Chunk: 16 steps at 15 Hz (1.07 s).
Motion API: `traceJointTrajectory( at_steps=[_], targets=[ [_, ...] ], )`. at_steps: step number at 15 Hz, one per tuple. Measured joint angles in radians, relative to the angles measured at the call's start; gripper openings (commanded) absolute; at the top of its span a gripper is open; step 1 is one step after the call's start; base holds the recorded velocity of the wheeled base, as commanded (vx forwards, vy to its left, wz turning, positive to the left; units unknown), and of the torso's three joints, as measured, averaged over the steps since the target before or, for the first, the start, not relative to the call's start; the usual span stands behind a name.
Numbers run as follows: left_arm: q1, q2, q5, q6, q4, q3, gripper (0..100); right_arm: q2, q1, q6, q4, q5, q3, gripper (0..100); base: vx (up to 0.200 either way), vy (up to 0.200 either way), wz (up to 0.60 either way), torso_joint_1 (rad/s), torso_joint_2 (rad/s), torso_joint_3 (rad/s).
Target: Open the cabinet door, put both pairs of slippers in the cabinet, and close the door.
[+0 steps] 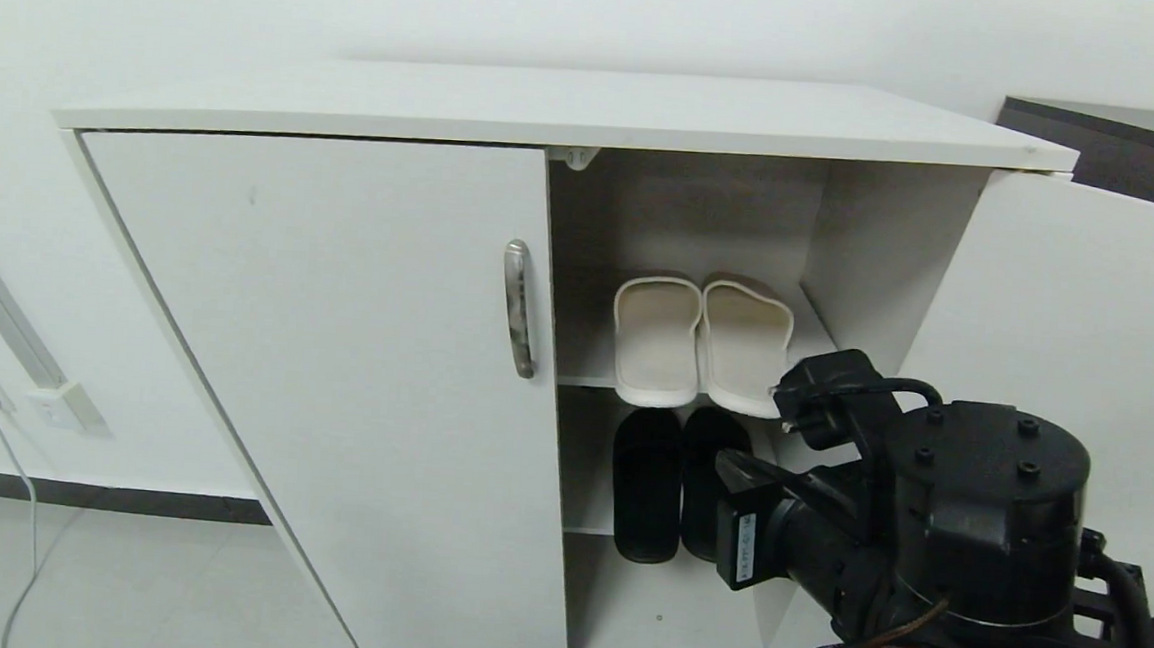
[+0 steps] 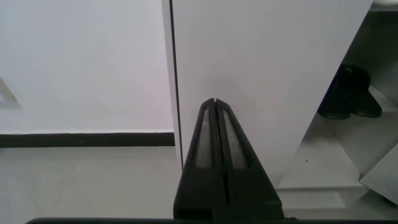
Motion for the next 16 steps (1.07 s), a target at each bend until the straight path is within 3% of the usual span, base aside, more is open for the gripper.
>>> traceJointTrajectory(
  at_steps=[16],
  targets=[
    [0.000,0.000,0.000,-0.001,-0.001,0.000,0,0.013,0.001,0.001,0.000,0.000,0.015,0,-0.200,0.000,0.00,0.002,0.00,0.002]
  ],
)
